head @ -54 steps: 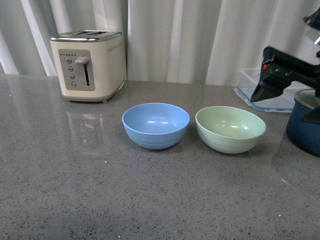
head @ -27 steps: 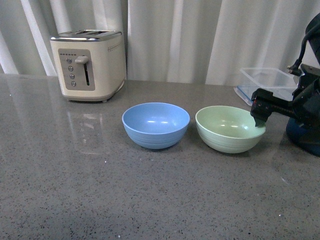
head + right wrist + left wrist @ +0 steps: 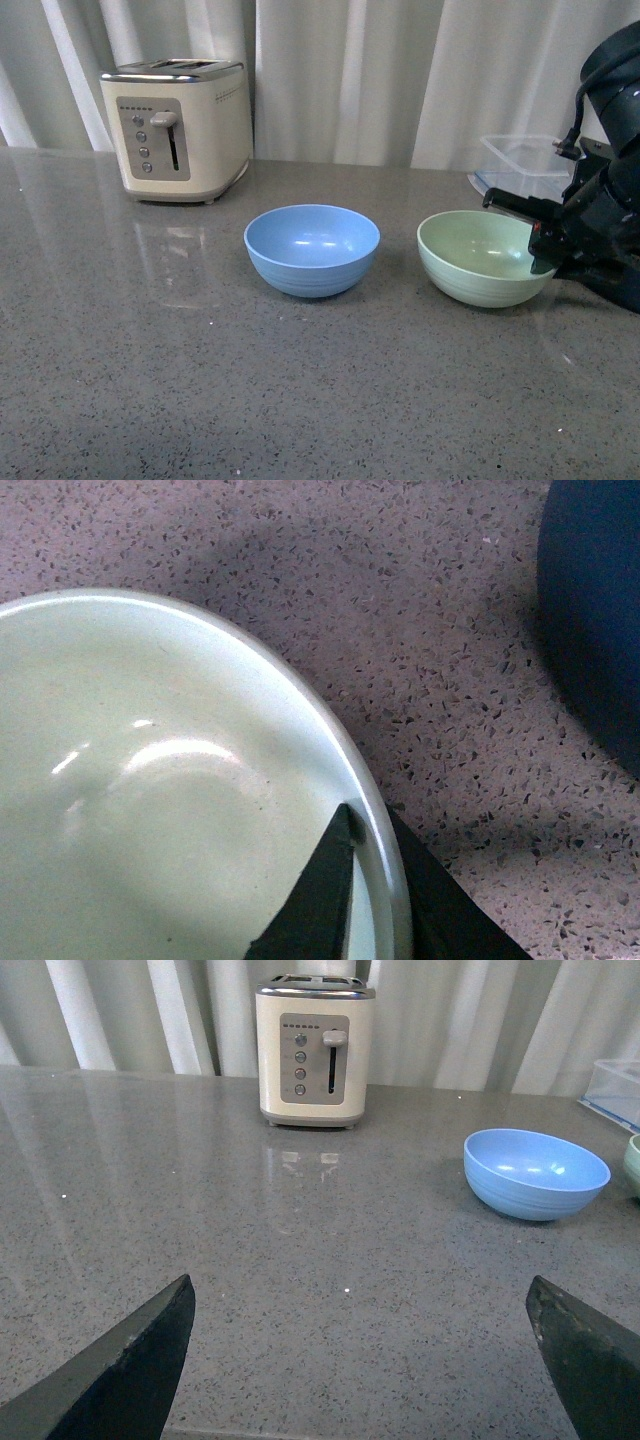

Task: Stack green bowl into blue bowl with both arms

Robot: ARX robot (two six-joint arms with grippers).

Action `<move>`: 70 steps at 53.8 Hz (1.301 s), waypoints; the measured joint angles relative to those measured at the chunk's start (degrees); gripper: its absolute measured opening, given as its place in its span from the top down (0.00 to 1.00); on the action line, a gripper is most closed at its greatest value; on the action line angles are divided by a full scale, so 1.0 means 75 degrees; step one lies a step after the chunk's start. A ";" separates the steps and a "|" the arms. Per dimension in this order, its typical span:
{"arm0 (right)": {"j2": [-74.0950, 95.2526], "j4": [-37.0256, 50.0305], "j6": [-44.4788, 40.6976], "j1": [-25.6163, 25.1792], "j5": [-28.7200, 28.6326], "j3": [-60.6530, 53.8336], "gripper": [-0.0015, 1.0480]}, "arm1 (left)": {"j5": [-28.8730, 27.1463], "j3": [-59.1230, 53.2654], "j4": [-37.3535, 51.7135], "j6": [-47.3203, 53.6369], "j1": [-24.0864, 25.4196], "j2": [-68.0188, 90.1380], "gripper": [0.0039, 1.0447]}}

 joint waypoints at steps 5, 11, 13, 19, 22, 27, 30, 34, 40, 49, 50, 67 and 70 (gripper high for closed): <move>-0.0233 -0.0102 -0.0009 0.0070 -0.0090 0.0128 0.98 | 0.0000 0.0000 0.0000 0.0000 0.0000 0.0000 0.06; -0.0565 -0.0216 -0.0012 0.0227 -0.0227 0.0516 0.98 | 0.0000 0.0000 0.0000 0.0000 0.0000 0.0000 0.06; -0.0667 -0.0245 -0.0012 0.0309 -0.0297 0.0676 0.98 | 0.0000 0.0000 0.0000 0.0000 0.0000 0.0000 0.06; -0.0906 -0.0370 -0.0035 0.0691 -0.0411 0.1288 0.98 | 0.0000 0.0000 0.0000 0.0000 0.0000 0.0000 0.06; -0.0933 -0.0420 -0.0087 0.0953 -0.0417 0.1582 0.98 | 0.0000 0.0000 0.0000 0.0000 0.0000 0.0000 0.06; -0.0892 -0.0530 -0.0192 0.1425 -0.0475 0.1990 0.98 | 0.0000 0.0000 0.0000 0.0000 0.0000 0.0000 0.06; -0.0781 -0.0595 -0.0321 0.1766 -0.0460 0.2224 0.98 | 0.0000 0.0000 0.0000 0.0000 0.0000 0.0000 0.06; -0.0629 -0.0667 -0.0408 0.2072 -0.0449 0.2416 0.98 | 0.0000 0.0000 0.0000 0.0000 0.0000 0.0000 0.06; -0.0379 -0.0723 -0.0522 0.2404 -0.0425 0.2547 0.98 | 0.0000 0.0000 0.0000 0.0000 0.0000 0.0000 0.06; 0.0015 -0.0720 -0.0714 0.2626 -0.0201 0.2483 0.98 | 0.0000 0.0000 0.0000 0.0000 0.0000 0.0000 0.06; 0.0061 -0.0705 -0.0755 0.2634 -0.0166 0.2451 0.98 | 0.0000 0.0000 0.0000 0.0000 0.0000 0.0000 0.06; 0.0653 -0.0659 -0.0912 0.2605 0.0219 0.2425 0.98 | 0.0000 0.0000 0.0000 0.0000 0.0000 0.0000 0.06; 0.0775 -0.0662 -0.0935 0.2582 0.0309 0.2457 0.98 | 0.0000 0.0000 0.0000 0.0000 0.0000 0.0000 0.06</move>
